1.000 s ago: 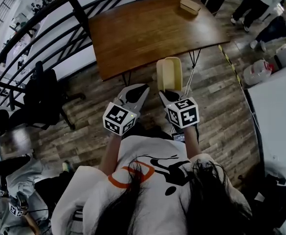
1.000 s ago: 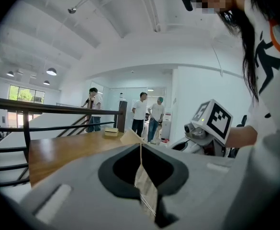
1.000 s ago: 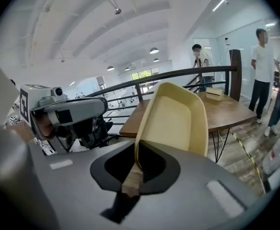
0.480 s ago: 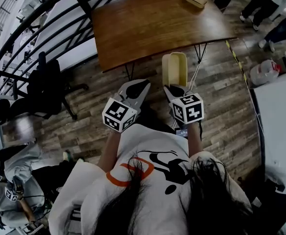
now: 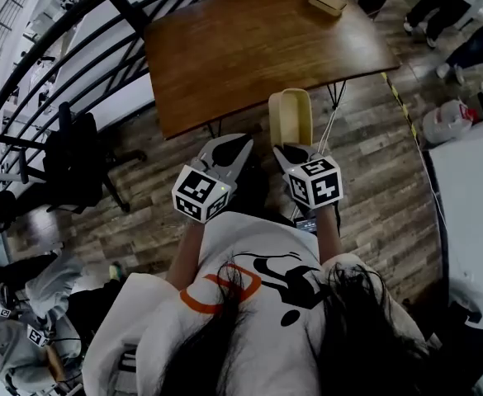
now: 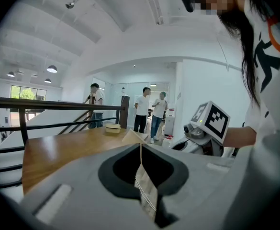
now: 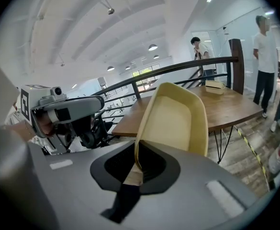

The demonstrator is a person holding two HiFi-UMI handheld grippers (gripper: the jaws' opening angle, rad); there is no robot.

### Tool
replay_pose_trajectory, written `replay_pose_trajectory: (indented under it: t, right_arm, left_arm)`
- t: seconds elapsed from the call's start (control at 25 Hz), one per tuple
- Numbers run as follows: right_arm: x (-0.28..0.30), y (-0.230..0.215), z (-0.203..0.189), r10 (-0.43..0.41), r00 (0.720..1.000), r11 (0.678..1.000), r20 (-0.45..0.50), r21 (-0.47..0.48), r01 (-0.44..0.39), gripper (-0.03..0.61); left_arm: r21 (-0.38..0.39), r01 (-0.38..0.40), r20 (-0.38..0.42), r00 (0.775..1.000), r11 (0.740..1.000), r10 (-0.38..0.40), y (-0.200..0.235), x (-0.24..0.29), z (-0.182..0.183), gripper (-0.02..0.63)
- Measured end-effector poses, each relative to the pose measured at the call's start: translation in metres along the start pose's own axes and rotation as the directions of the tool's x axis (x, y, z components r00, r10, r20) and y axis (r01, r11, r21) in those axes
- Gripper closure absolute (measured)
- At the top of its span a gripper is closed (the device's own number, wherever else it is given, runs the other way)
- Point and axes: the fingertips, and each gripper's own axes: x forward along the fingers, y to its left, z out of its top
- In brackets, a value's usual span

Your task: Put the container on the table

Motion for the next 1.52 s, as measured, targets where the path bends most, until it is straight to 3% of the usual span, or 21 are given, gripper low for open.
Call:
replay_pose_trajectory:
  t: [0.6, 1.0, 1.24, 1.52]
  right_arm:
    - [0.081, -0.092, 0.117, -0.042, 0.999, 0.999, -0.016, -0.008, 0.042, 0.538]
    - [0.15, -0.128, 0.172, -0.059, 0.996, 0.997, -0.071, -0.048, 0.056, 0.538]
    - [0.167, -0.154, 0.187, -0.072, 0.988, 0.986, -0.137, -0.157, 0.05, 0.538]
    - [0.206, -0.196, 0.205, -0.059, 0.964, 0.939, -0.26, -0.343, -0.035, 0.538]
  left_arm:
    - [0.021, 0.045, 0.03, 0.999, 0.999, -0.046, 0.135, 0.105, 0.065, 0.612]
    - [-0.004, 0.059, 0.042, 0.997, 0.998, -0.059, 0.222, 0.145, 0.073, 0.612]
    - [-0.056, 0.058, 0.034, 0.998, 0.997, -0.057, 0.236, 0.155, 0.07, 0.612]
    - [-0.121, -0.029, 0.031, 0.999, 0.992, 0.033, 0.27, 0.157, 0.064, 0.612]
